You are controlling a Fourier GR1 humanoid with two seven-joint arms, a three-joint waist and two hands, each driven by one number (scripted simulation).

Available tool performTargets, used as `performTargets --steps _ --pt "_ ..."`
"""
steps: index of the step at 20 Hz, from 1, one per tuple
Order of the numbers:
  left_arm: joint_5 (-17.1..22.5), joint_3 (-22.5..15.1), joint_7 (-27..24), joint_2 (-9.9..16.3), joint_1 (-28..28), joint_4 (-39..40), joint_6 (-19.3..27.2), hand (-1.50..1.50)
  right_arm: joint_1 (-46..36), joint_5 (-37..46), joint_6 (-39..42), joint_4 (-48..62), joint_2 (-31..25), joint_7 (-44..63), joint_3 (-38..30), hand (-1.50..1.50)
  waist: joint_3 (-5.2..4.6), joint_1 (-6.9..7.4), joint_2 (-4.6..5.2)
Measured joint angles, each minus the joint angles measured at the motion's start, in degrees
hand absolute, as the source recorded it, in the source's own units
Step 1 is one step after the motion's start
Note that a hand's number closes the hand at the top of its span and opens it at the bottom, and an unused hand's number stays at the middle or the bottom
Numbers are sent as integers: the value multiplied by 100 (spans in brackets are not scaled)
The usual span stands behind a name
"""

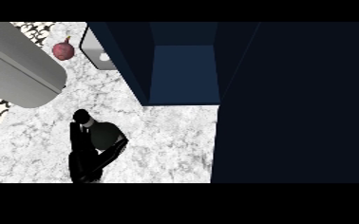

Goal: Pick up the wine, place it into the cabinet and close the cabinet

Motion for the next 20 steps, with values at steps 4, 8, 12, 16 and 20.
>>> performTargets --steps 4,8,12,16,20 --pt "61 14 -141 19 -225 301 -117 150 -90 -6 3 1 -10 88 -100 -150 2 1 1" --pt "199 -4 -438 10 -513 652 -127 150 -84 -16 55 1 -33 85 -135 -150 5 -8 -1" --pt "143 10 -478 39 -785 830 60 150 -127 -41 84 -14 -61 135 -264 -150 3 -22 -3" --pt "-21 -111 -493 24 -762 669 292 150 -103 -50 108 -10 -53 144 -244 -150 5 3 -10" --pt "-206 -406 -520 233 -546 508 -235 150 -85 -55 121 26 -12 58 -247 -150 5 14 -15"
